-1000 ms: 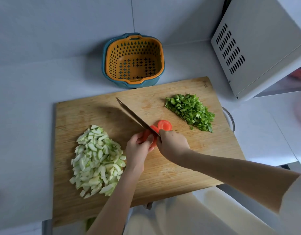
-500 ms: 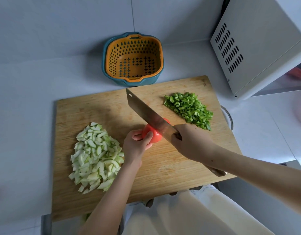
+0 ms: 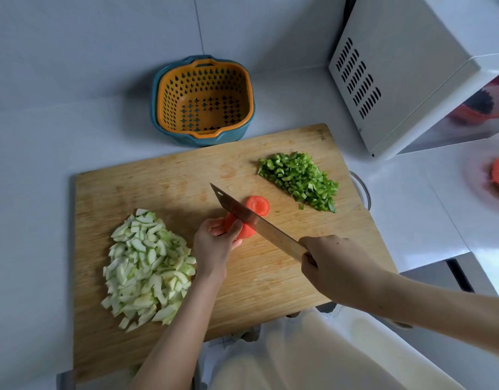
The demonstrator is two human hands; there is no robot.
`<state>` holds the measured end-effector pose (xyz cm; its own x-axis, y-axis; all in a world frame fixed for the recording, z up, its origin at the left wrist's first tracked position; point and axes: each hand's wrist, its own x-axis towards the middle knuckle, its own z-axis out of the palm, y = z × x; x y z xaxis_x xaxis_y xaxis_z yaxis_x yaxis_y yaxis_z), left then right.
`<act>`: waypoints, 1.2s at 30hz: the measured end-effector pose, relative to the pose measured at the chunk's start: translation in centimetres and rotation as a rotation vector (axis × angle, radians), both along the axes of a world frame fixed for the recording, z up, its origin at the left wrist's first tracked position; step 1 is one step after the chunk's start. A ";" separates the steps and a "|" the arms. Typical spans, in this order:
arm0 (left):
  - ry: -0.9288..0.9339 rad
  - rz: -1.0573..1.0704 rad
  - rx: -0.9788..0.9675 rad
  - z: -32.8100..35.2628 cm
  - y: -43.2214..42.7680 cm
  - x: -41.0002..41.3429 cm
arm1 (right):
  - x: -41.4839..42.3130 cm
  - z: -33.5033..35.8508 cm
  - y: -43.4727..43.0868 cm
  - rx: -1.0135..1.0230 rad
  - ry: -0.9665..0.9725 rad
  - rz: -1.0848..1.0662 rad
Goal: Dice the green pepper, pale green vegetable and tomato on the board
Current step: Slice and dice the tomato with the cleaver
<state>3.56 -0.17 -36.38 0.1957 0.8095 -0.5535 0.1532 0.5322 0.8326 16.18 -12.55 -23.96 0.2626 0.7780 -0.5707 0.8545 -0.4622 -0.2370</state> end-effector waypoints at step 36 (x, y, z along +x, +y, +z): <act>-0.050 0.048 -0.057 -0.1 0.2 -0.8 | -0.6 -0.1 2.0 0.035 0.172 -0.110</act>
